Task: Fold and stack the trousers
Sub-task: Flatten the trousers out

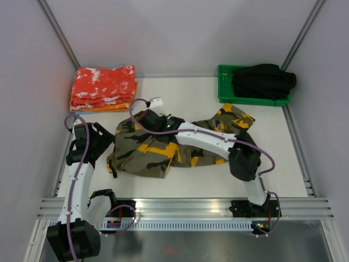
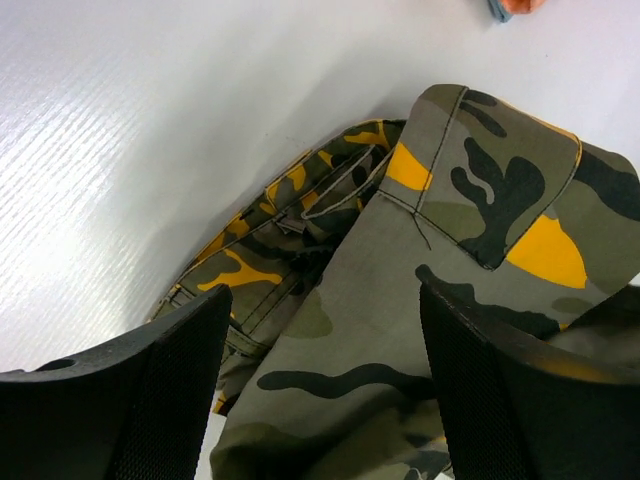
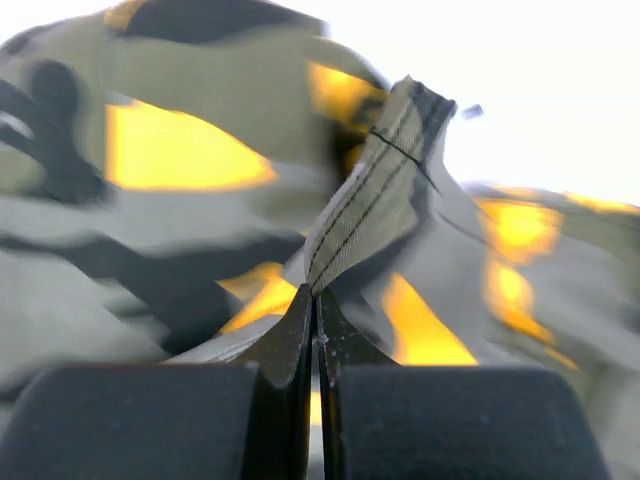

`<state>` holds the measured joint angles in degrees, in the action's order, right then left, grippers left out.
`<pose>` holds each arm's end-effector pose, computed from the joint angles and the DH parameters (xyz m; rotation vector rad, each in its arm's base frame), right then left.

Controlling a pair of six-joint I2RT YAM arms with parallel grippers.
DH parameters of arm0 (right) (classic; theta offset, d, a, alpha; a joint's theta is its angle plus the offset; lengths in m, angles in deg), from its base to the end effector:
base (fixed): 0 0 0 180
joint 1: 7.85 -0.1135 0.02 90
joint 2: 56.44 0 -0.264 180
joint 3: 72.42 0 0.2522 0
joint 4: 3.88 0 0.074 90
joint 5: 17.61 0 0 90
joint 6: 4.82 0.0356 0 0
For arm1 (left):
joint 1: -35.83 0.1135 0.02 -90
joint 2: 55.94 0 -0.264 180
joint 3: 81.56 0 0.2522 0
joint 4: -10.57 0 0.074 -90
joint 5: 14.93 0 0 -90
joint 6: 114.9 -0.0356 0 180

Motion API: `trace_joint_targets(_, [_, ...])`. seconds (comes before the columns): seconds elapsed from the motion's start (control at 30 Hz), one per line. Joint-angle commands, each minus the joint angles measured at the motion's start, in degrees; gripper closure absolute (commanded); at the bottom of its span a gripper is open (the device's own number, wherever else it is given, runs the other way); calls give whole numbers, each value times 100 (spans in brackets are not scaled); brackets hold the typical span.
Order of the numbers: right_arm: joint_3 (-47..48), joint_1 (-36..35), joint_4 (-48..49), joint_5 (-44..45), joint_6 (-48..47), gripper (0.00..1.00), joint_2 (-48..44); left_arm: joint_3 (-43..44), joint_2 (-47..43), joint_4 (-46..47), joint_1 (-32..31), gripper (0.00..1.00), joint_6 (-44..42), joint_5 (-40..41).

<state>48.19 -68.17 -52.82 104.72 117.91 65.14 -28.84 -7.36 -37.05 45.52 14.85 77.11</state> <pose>0.2530 0.4054 0.2545 -0.3075 2.2572 0.1480 0.1737 0.0309 0.2543 -0.9946 2.1176 -0.2206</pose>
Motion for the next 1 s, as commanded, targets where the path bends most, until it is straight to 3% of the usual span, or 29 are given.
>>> trace_joint_targets(0.0, [-978,204,-148,563,31,100,-1669,261,90,310,41,18,-230,-291])
trace_joint_targets(0.13, [-2763,537,38,510,435,100,-3357,261,143,477,41,18,-222,-704])
trace_joint_targets(0.27, [-4160,1598,-357,616,612,100,-4937,314,170,609,41,18,-195,-995])
trace_joint_targets(0.47, [-4383,2953,-894,888,181,100,-6284,481,248,767,41,13,-230,-1399])
trace_joint_targets(0.63, [-4532,3701,-999,661,76,100,-6428,428,450,1224,33,10,-99,-2172])
trace_joint_targets(0.8, [-5173,5159,-738,-7,207,100,-6014,428,495,1085,-20,10,-168,-2051])
trace_joint_targets(0.97, [-5605,6874,-121,-1569,-152,100,-6401,393,494,1013,-29,9,-354,-1751])
